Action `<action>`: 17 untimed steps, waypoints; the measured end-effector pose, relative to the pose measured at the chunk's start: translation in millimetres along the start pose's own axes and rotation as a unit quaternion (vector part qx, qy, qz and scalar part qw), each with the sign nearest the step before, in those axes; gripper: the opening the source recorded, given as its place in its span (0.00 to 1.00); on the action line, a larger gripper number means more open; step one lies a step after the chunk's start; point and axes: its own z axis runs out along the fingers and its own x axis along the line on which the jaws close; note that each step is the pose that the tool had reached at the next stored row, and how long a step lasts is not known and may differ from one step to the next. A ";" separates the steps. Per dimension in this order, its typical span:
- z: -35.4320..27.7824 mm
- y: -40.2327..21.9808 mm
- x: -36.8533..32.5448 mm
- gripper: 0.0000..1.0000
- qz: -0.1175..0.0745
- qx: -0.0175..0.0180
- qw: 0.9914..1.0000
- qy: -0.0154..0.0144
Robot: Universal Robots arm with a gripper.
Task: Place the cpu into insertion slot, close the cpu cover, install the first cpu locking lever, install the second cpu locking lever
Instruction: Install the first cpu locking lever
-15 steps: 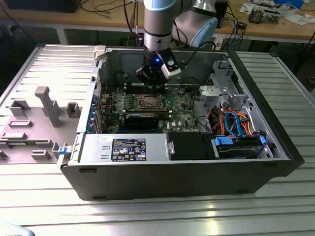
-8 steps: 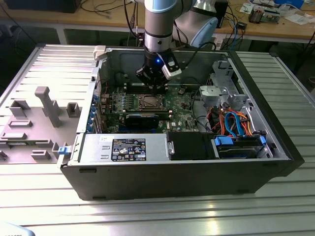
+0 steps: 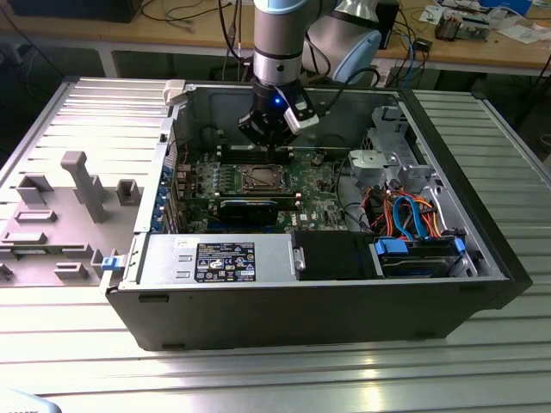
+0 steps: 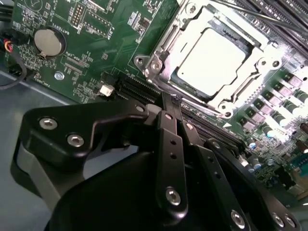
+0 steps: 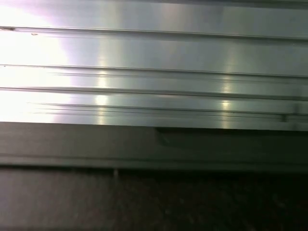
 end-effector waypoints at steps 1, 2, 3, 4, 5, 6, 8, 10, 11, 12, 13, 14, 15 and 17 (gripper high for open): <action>0.0 0.0 0.0 0.11 0.000 0.000 1.000 0.000; -0.1 0.0 0.0 0.11 0.000 0.000 1.000 0.000; -0.2 0.0 0.0 0.11 0.000 0.000 1.000 0.000; -0.3 0.0 -0.1 0.11 0.000 0.001 1.000 0.000; -0.4 0.0 -0.1 0.11 0.000 0.001 1.000 0.000; -0.7 0.0 0.0 0.11 0.000 0.001 1.000 0.000; -1.7 0.0 0.0 0.11 0.000 0.002 1.000 0.000; -3.5 0.0 0.0 0.11 0.000 0.003 1.000 0.000; -4.3 0.0 0.0 0.11 0.000 0.003 1.000 0.000; -5.0 0.0 0.0 0.11 0.000 0.004 1.000 0.000; -5.9 0.0 0.0 0.11 0.000 0.004 1.000 0.000; -6.9 0.1 -0.1 0.11 0.000 0.005 1.000 0.000; -7.7 0.1 -0.1 0.11 0.000 0.006 1.000 0.000; -9.1 0.1 -0.1 0.11 0.000 0.008 1.000 0.000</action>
